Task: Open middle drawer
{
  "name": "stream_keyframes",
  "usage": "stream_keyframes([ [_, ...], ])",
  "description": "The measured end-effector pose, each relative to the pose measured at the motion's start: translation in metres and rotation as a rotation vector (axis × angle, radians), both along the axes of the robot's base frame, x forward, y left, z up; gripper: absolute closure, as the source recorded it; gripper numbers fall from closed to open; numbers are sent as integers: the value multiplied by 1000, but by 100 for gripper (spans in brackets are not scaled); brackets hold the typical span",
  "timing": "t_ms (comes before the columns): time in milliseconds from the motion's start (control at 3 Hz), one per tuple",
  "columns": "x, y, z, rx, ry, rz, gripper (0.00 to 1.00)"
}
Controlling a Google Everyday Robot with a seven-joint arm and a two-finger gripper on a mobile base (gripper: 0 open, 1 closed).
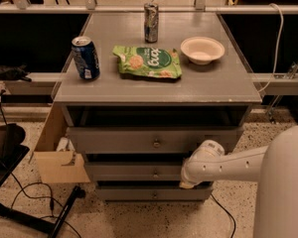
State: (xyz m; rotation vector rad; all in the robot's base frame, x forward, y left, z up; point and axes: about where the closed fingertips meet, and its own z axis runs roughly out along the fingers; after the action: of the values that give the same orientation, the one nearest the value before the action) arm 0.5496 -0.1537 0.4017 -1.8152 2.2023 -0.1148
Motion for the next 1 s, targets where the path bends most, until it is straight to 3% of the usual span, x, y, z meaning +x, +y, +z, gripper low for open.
stream_keyframes([
  [333,-2,-1,6,-5,3,0,81],
  [667,-2,-1,10,-5,4,0,100],
  [1000,-9,-3,17,-5,15,-9,100],
])
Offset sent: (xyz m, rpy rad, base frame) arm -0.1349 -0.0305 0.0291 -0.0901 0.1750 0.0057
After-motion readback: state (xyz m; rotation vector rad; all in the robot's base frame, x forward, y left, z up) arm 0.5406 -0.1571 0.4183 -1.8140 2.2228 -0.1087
